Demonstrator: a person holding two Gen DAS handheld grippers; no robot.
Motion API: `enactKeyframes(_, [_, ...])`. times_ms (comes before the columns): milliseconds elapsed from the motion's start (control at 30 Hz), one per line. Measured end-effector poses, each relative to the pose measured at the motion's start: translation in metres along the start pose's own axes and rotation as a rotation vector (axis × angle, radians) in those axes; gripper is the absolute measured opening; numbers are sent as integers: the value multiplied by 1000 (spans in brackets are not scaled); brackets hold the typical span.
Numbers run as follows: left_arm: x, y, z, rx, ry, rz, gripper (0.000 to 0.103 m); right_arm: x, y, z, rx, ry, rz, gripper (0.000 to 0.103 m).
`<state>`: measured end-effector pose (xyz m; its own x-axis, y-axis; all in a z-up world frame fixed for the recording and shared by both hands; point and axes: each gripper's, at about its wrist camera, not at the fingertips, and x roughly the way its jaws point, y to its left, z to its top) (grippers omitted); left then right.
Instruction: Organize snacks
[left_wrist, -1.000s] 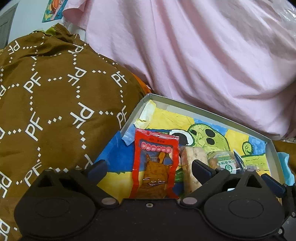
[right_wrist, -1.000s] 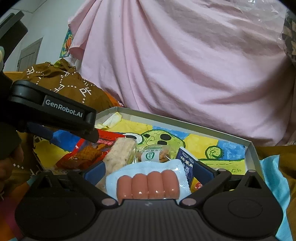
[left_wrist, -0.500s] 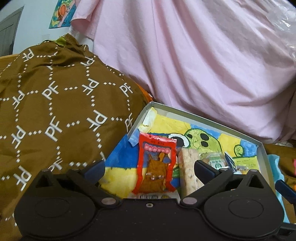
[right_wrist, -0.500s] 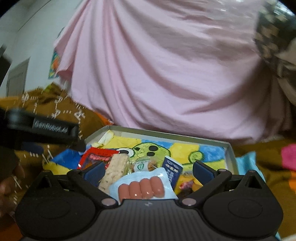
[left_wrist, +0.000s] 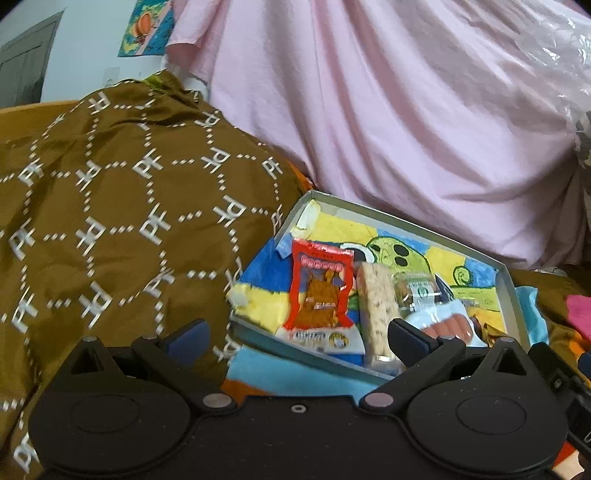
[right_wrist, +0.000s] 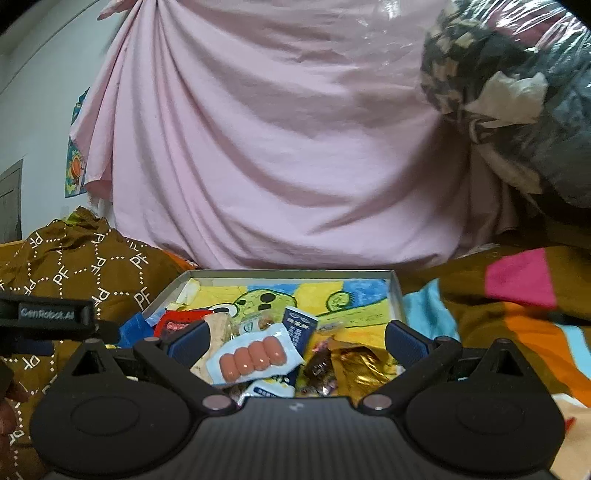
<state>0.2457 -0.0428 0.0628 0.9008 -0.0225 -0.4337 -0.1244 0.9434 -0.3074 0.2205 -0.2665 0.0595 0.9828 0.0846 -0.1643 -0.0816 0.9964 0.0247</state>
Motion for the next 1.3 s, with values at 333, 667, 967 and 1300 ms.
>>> enactKeyframes(333, [-42,5,-25,36,-38,13,102,-38,2,-6,22,12,-9,103])
enactKeyframes(667, [-80,16,-49,74,-60,19,102,-73,11,-16,-6,18,-15,103])
enactKeyframes(967, [-104,22,-61,120,-76,3,102,-98,13,-28,26,49,-38,103])
enactKeyframes(1300, [-123,33,-72,141,-74,0,102,-117,18,-35,61,75,-56,103])
